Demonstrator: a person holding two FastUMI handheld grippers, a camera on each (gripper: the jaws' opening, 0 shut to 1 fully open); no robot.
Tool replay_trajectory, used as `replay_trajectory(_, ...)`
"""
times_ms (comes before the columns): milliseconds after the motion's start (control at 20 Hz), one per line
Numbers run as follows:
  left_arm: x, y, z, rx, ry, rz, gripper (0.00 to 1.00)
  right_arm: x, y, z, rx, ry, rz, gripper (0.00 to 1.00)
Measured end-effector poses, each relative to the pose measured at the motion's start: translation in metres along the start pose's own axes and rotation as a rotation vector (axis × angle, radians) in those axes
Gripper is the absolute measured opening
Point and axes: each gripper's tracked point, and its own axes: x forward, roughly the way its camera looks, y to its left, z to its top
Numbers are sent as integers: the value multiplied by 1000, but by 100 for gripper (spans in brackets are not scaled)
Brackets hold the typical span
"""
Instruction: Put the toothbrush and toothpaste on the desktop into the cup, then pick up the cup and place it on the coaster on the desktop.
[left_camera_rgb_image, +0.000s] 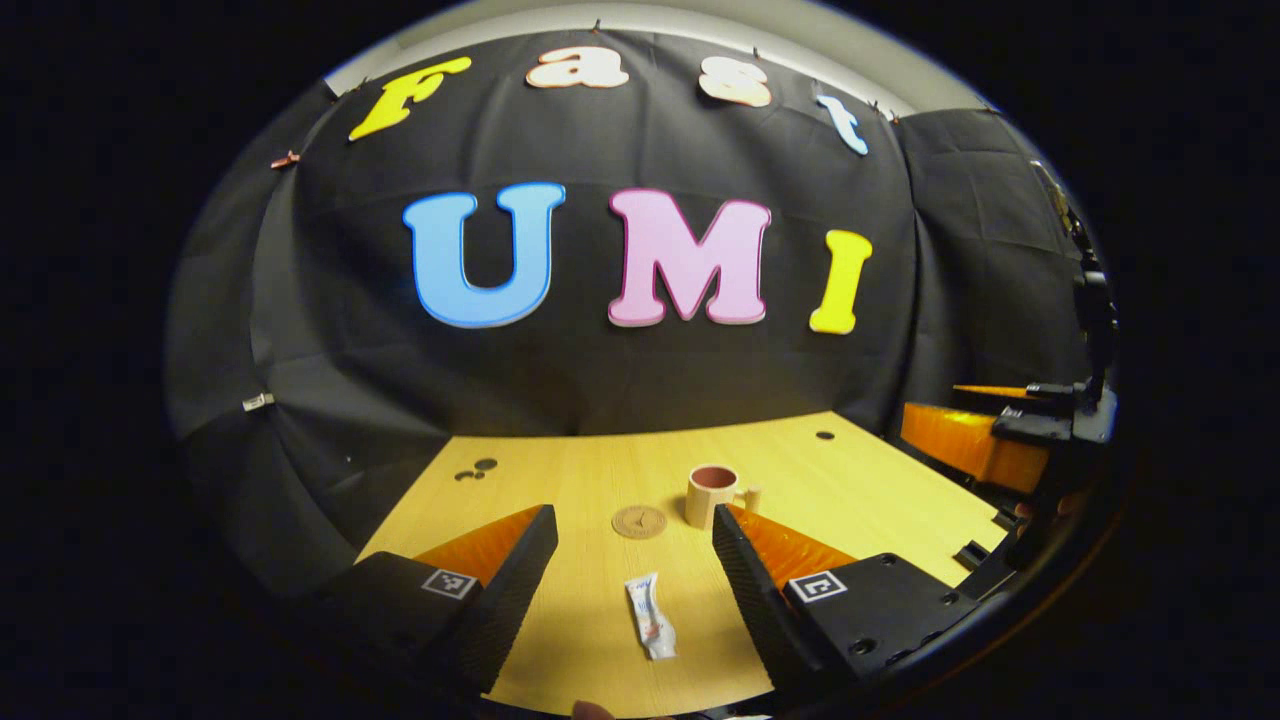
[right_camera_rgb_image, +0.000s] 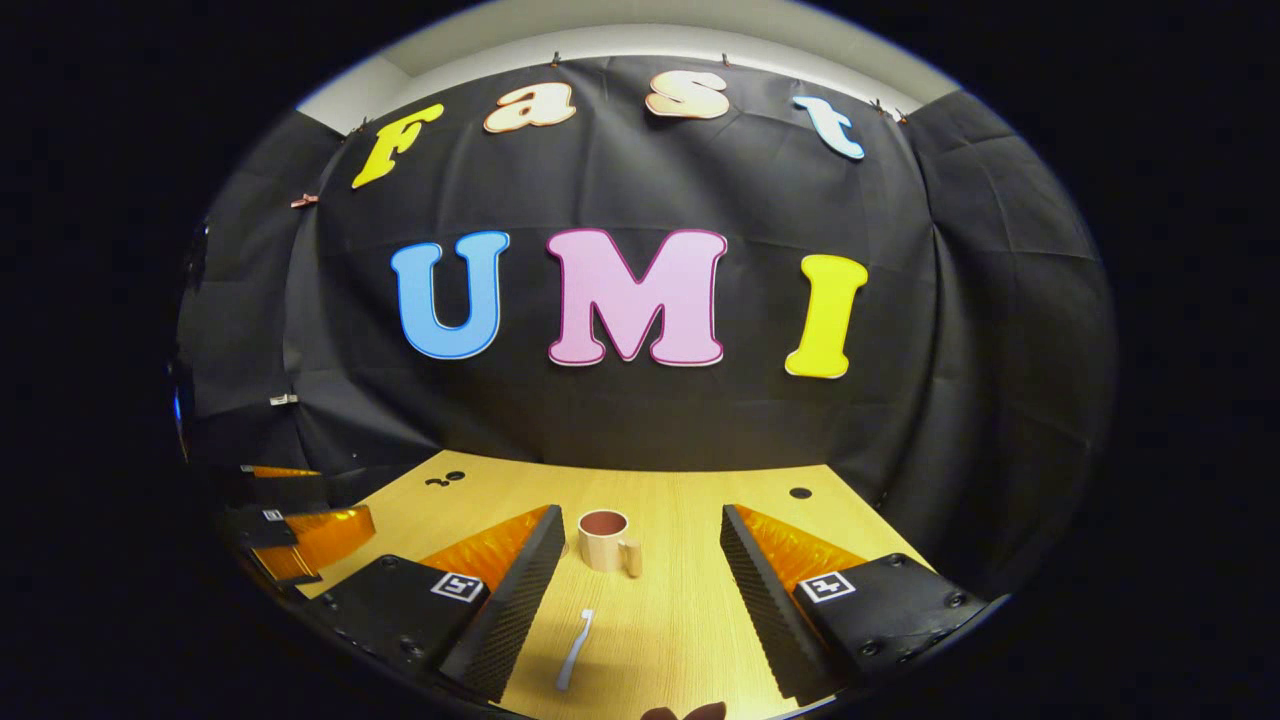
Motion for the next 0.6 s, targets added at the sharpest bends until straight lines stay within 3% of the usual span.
replay_trajectory(350, 74, -9, -101, -65, 272, -8, 97, 36, -9, -62, -8, 128, 55, 97)
replay_trajectory(600, 116, -13, -150, -107, 391, -33, 96, 64, -28, -104, -42, 216, 70, 97)
